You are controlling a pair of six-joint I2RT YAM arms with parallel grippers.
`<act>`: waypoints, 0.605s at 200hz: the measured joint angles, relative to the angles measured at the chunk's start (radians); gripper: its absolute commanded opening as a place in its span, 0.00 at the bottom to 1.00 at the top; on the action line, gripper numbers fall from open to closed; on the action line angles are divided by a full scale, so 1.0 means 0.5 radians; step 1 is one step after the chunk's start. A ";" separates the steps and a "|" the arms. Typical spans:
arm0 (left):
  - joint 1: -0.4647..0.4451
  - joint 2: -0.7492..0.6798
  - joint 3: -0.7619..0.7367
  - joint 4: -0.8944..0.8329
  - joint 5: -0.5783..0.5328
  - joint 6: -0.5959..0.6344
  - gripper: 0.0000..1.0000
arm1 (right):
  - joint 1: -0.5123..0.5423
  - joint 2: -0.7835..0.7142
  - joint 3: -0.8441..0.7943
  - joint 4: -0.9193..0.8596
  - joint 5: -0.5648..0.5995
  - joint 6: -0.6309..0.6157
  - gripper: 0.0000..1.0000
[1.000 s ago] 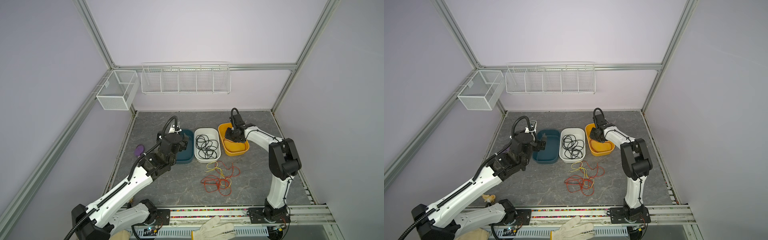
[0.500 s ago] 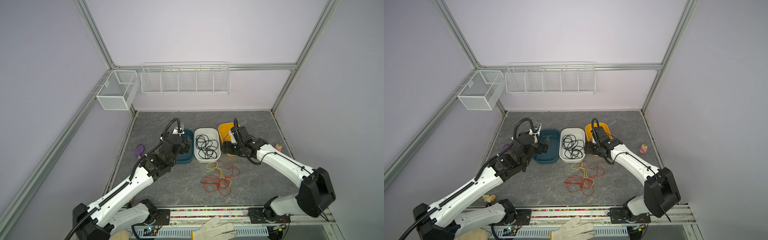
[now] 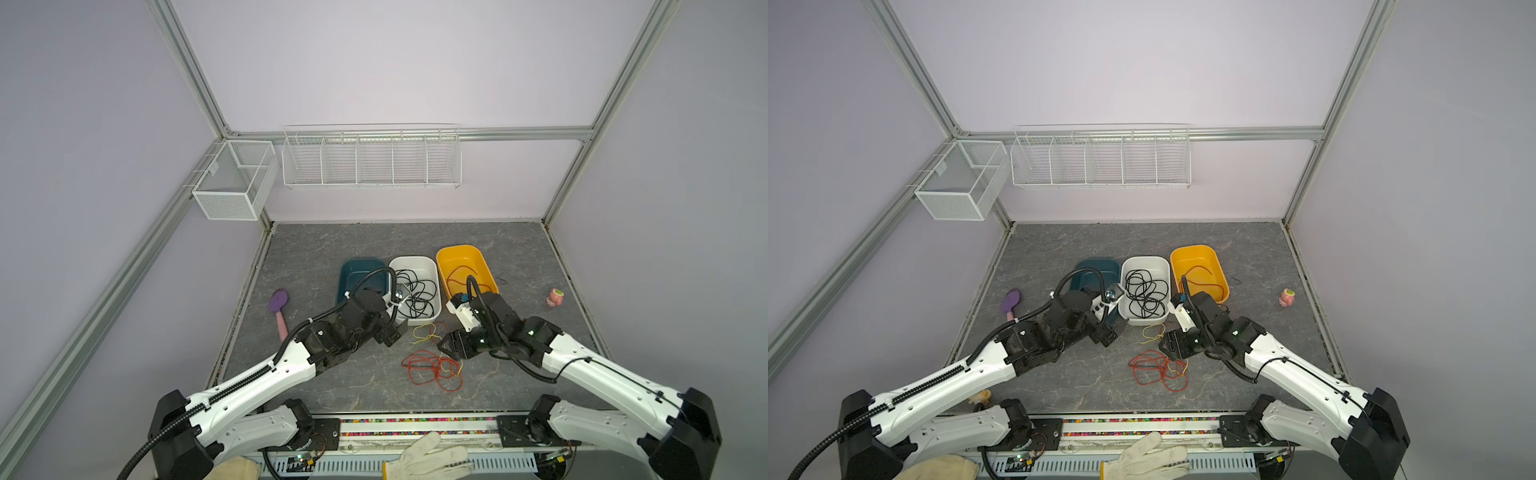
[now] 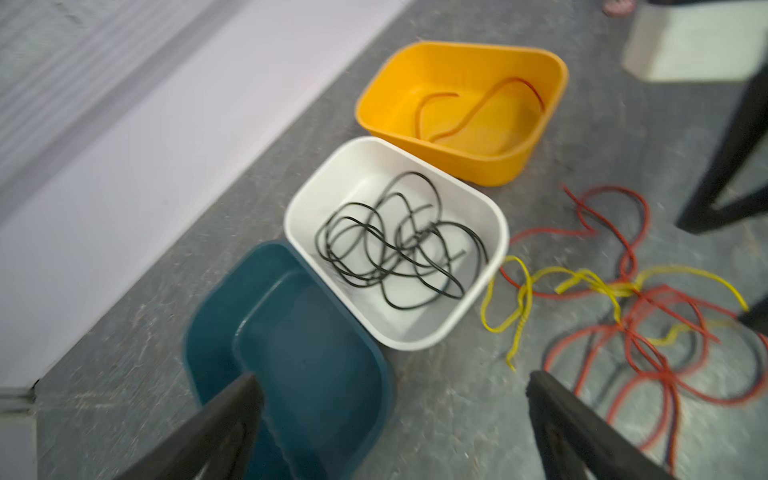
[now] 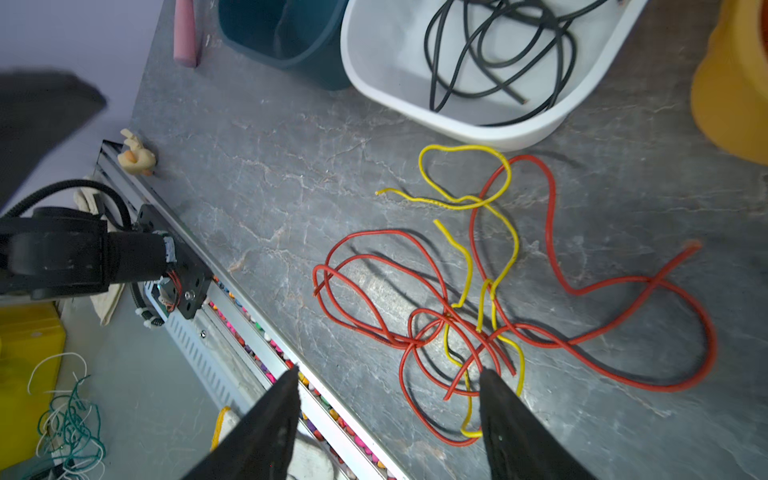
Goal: Untangle the cables
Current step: 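Move the right gripper down to the wire tangle while the left gripper lowers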
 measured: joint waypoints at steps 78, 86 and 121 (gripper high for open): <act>-0.206 0.149 -0.034 -0.465 0.151 -0.016 0.99 | 0.271 0.131 -0.188 0.204 0.034 0.024 0.62; -0.224 0.128 -0.095 -0.455 0.172 -0.017 0.99 | 0.277 0.153 -0.193 0.228 0.048 0.029 0.60; -0.235 -0.039 -0.331 -0.354 0.232 -0.017 0.99 | 0.291 0.240 -0.233 0.323 0.077 0.042 0.52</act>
